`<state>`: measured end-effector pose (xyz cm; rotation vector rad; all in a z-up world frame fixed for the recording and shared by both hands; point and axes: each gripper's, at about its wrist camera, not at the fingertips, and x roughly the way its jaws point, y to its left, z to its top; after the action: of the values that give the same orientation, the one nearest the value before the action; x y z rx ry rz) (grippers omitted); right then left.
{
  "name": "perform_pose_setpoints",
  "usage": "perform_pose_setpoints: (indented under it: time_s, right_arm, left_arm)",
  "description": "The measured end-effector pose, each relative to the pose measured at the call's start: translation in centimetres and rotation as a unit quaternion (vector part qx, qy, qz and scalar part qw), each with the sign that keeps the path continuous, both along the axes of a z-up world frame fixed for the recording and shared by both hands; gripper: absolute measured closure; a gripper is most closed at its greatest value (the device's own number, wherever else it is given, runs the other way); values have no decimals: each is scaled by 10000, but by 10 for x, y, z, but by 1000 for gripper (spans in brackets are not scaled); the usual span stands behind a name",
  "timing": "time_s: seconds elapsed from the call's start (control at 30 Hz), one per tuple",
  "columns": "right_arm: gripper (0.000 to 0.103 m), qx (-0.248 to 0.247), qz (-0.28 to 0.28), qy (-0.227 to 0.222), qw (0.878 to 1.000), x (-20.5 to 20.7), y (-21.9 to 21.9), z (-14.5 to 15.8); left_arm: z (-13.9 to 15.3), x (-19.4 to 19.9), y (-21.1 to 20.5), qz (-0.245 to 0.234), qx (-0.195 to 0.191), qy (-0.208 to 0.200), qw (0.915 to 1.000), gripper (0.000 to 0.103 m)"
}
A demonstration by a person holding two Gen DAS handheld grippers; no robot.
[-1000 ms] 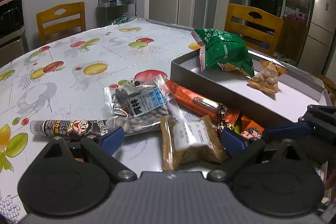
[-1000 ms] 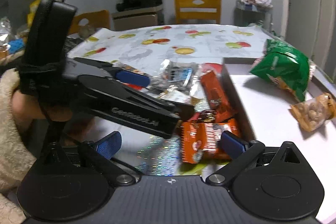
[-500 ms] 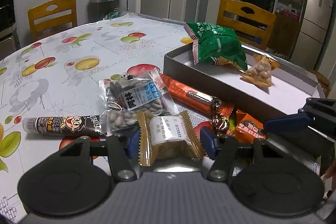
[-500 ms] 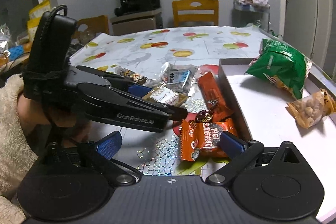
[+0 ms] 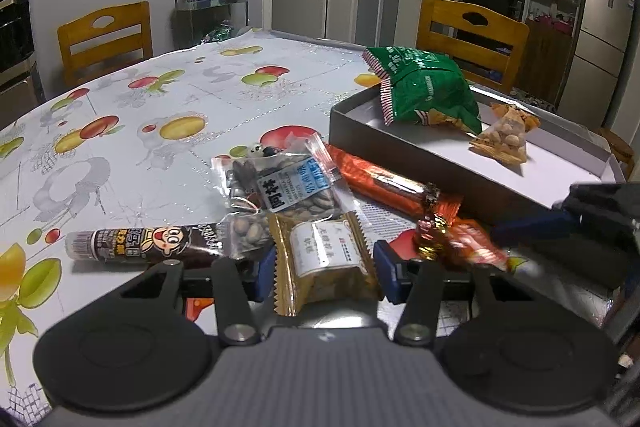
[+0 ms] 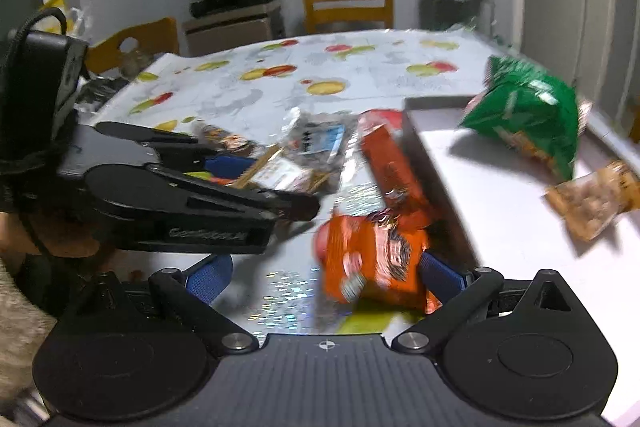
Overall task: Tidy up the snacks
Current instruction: 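Grasp the orange HIGI packet with the right gripper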
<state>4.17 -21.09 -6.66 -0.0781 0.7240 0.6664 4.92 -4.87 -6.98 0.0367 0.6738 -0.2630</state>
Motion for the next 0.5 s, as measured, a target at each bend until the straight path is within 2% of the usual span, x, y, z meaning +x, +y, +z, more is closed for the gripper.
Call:
perform_pose_setpoints:
  time_s: [0.13,0.3,0.5]
  right_arm:
    - [4,-17,77,-93,9999,-5,4,0]
    - [4,150,-259,-62,9995,2,0,2]
    - [4,70,-341,-163,9993,7,10,-1]
  left_arm:
    - [1,0,1,5,3,17,10000,54]
    - [1,1,4,71,-47,28,10000,54]
    - [0,3,13,239,-152,63,9996,54]
